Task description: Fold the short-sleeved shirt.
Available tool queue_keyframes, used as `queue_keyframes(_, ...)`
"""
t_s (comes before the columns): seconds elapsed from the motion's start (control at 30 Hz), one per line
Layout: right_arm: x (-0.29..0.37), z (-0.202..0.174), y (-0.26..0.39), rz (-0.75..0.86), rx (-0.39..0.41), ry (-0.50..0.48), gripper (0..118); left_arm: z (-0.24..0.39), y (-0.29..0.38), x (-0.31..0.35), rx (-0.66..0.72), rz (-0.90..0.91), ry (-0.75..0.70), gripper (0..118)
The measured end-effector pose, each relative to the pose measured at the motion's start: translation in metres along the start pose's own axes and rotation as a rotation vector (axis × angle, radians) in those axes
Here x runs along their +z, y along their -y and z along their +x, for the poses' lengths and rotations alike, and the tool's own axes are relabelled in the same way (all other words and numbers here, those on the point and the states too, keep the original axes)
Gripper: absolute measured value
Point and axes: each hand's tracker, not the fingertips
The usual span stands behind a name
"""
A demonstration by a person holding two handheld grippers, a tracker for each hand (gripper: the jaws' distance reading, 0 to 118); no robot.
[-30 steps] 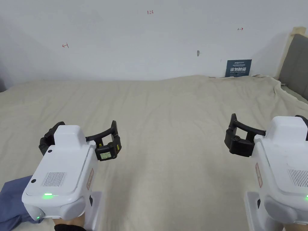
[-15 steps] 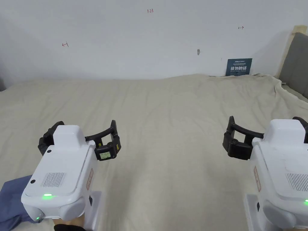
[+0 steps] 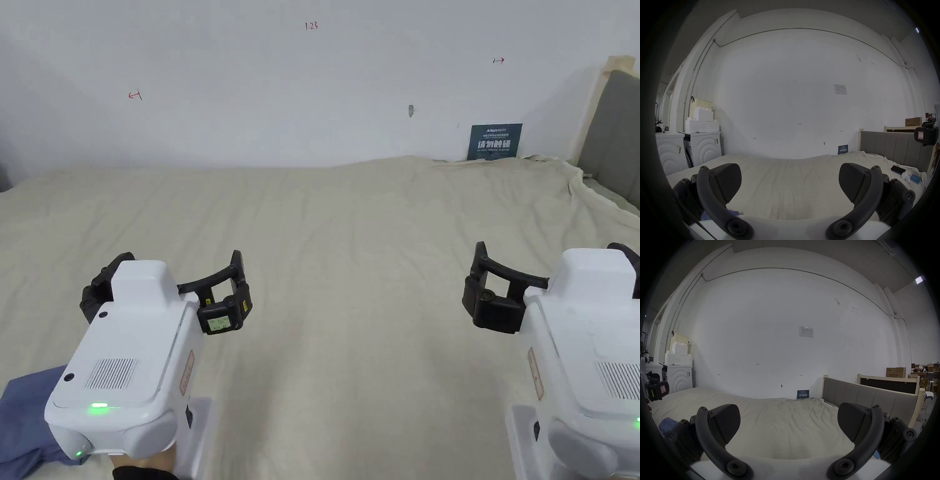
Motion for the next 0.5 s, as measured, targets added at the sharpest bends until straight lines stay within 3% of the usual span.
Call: queue_keyframes(0.5,0.0005,0.0001,-0.0016,0.005,0.005,-0.001,117,0.0011,-0.0007,0.0002,-0.003,0.004,0.006,118)
